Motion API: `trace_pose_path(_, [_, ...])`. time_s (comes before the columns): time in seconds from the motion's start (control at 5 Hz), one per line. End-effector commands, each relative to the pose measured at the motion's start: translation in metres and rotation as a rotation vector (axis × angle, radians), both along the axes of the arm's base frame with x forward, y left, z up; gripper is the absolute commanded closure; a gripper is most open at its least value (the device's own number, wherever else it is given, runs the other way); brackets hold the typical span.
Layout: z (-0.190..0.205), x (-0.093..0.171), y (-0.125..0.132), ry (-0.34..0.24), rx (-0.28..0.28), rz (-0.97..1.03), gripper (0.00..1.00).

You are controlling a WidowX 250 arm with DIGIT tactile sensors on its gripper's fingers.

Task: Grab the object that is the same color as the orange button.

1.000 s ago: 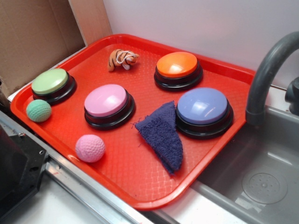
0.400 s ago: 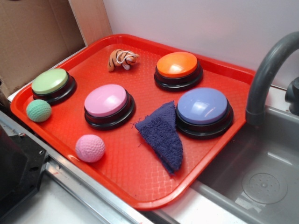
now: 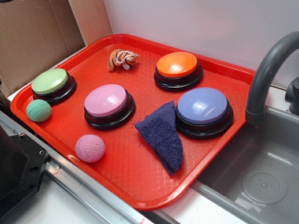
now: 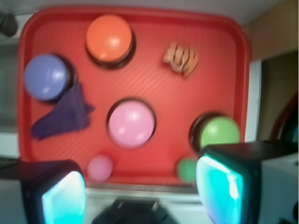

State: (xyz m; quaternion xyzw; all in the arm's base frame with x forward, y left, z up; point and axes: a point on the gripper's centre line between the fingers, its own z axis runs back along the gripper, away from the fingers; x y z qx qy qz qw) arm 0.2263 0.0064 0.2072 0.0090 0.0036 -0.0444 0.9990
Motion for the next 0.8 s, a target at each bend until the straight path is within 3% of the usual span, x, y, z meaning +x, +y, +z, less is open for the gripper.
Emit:
trace_pose_path(0.0, [-0.011, 0.065, 0.029, -0.038, 0.047, -0.164, 0.00])
trace_pose_path(0.6, [-0.062, 0.094, 0.080, 0.013, 0.084, -0.306, 0.00])
